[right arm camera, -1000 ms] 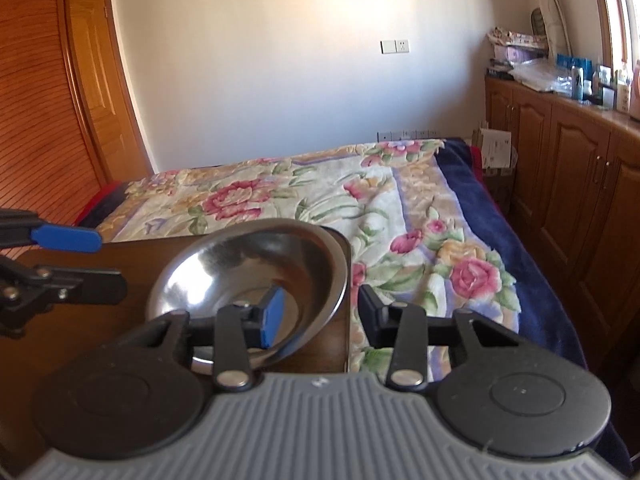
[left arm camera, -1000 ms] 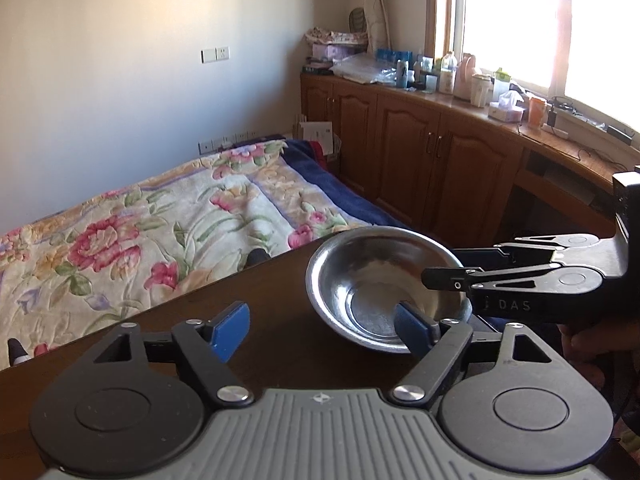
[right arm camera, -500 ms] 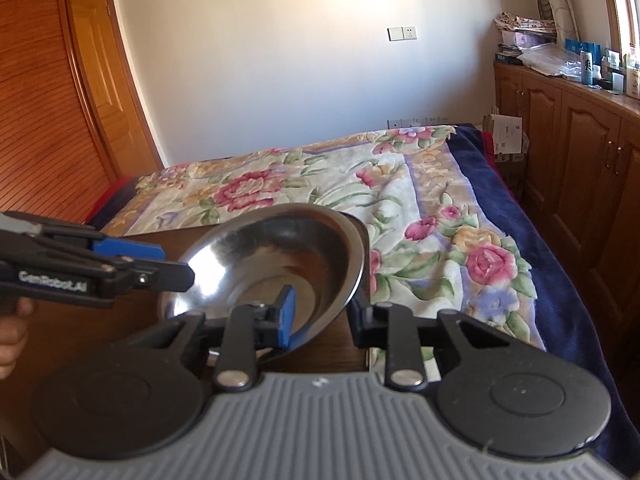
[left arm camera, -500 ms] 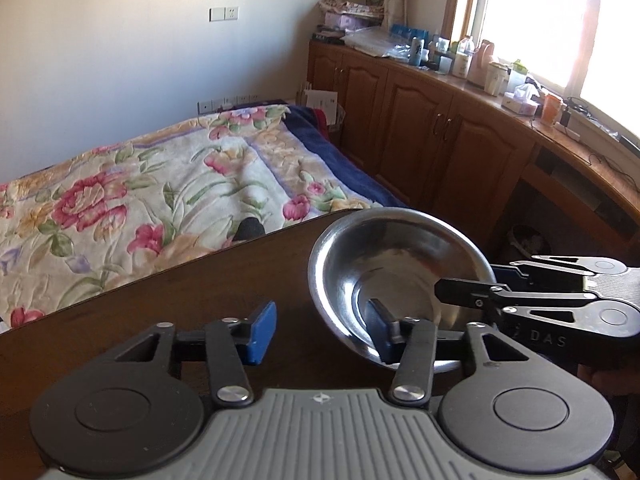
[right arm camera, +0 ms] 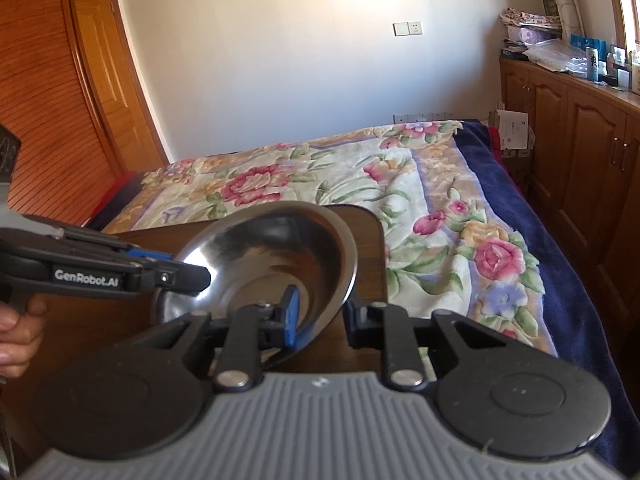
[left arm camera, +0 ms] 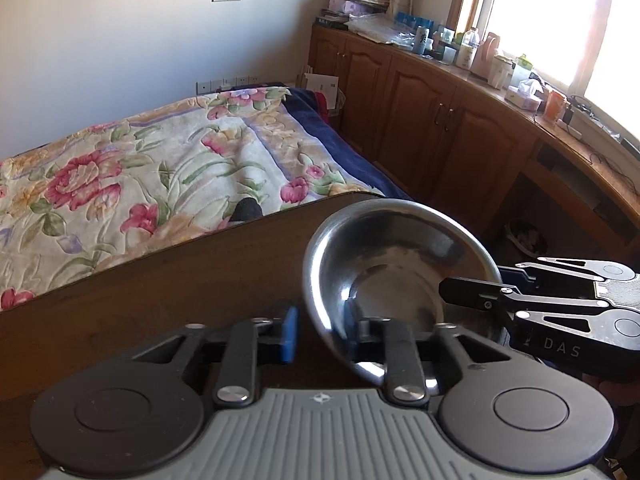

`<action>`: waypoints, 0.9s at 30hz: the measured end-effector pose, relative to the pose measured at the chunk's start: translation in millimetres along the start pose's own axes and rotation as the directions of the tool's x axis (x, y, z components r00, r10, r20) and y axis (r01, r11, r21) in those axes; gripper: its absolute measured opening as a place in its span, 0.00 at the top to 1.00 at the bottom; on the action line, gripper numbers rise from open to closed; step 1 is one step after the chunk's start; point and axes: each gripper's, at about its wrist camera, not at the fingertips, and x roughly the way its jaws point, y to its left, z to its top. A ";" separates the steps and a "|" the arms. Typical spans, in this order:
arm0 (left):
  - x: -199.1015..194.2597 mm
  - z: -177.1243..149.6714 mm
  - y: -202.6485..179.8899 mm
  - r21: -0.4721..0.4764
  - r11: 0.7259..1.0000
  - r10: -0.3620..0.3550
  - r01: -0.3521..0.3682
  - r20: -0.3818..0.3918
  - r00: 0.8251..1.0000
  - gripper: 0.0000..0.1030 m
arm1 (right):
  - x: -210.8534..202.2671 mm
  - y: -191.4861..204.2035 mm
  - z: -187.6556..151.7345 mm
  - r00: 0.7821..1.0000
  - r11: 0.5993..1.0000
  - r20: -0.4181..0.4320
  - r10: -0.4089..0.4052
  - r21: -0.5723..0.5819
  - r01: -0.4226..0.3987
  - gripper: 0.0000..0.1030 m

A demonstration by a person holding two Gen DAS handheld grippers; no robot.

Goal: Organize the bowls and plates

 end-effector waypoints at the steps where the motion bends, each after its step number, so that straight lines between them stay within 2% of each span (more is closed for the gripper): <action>1: -1.2 -0.8 0.4 -0.002 1.000 0.001 -0.001 0.000 1.000 0.82 | 0.0 0.8 -0.1 1.000 1.000 -0.001 -0.003 -0.001 0.003 0.78; 8: -17.2 -3.8 -1.7 0.022 1.000 0.017 -0.018 0.019 1.000 0.85 | -4.2 3.0 -0.6 1.000 1.000 -0.007 0.006 0.017 -0.006 0.84; 27: -98.9 -6.8 -15.4 0.068 0.998 0.002 -0.012 0.145 0.989 0.85 | -56.5 31.8 14.4 0.996 1.000 0.085 -0.004 -0.031 0.007 0.85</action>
